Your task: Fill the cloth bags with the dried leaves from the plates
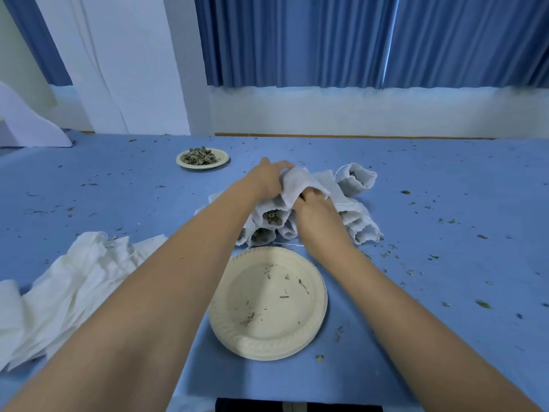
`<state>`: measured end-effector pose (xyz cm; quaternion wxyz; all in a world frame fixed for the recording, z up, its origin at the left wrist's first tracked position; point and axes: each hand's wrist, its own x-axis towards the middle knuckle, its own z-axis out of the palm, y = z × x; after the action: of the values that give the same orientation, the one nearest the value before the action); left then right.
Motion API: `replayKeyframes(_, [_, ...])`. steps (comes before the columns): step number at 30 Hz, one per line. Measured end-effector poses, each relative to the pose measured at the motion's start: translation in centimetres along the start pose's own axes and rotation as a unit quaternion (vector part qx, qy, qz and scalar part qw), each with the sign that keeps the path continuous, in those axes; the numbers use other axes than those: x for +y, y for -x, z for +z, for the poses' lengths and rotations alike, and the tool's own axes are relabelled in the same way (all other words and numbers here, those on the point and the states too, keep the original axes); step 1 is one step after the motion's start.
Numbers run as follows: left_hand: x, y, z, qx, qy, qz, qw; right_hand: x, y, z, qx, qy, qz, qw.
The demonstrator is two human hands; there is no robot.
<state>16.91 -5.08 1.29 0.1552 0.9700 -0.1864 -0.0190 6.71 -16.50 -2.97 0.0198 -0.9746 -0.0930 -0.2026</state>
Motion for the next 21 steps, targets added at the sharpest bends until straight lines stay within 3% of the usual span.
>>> replayKeyframes(2, [-0.6, 0.1, 0.7, -0.004, -0.013, 0.0, 1.0, -0.6, 0.6, 1.2, -0.03, 0.011, -0.036, 0.999])
replayKeyframes(7, [-1.1, 0.1, 1.5, 0.017, -0.053, 0.007, 0.998, -0.1, 0.8, 2.2, -0.035, 0.023, -0.015, 0.999])
replayKeyframes(16, [-1.3, 1.0, 2.2, 0.037, -0.095, 0.017, 0.995, -0.7, 2.0, 0.2, -0.047, -0.087, 0.046, 0.994])
replayKeyframes(19, [-1.0, 1.9, 1.8, 0.062, -0.094, 0.021, 0.993, -1.3, 2.4, -1.1, -0.05, -0.125, 0.045, 0.99])
replayKeyframes(21, [-0.7, 3.4, 1.6, 0.118, -0.058, 0.037, 0.991, -1.4, 3.0, -2.4, -0.048, -0.134, 0.05, 0.988])
